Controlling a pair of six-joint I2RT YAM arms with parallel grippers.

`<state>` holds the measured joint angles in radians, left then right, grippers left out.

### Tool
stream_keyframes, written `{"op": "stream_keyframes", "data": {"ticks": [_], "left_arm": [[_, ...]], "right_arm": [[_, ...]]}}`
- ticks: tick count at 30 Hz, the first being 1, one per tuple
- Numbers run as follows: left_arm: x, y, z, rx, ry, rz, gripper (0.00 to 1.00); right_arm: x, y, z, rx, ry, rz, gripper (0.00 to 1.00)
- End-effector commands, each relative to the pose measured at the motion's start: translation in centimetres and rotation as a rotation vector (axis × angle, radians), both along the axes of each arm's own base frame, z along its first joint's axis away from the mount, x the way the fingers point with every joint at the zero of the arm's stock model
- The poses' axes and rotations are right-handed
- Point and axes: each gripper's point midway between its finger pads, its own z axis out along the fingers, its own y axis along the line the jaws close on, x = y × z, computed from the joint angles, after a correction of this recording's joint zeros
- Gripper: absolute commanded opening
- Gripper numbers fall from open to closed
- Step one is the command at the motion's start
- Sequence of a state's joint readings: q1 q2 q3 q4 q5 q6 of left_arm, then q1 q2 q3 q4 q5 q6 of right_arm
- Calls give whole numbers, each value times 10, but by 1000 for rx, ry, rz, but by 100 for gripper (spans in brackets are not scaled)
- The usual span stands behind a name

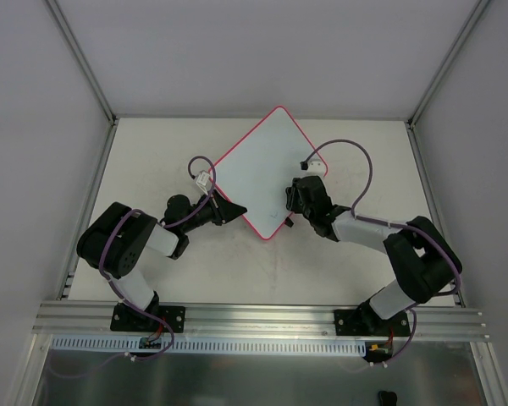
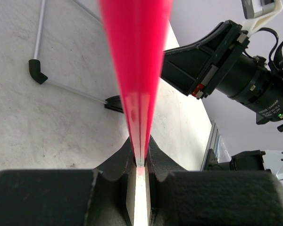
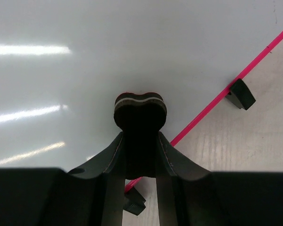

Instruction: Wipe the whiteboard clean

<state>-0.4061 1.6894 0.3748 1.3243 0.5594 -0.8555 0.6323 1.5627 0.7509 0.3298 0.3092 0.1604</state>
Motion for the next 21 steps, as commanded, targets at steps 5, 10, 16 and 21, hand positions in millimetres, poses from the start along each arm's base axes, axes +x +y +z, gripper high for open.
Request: {"op": "stream_keyframes", "data": {"ticks": [5,10,16,21], "left_arm": [[-10,-10,73,-146,-324,-67,0],[-10,-10,74,-146,-327,-70,0],[-9,-11,74,-147,-328,-70,0],[-9,-11,75,-146,-331,-70,0]], "right_arm": [[-30,51,21,95,-56,198,0],[-43,66,23,109,-55,245,0],[-61,85,12,91,-33,302,0],[-75,100,2,89,-9,338,0]]}}
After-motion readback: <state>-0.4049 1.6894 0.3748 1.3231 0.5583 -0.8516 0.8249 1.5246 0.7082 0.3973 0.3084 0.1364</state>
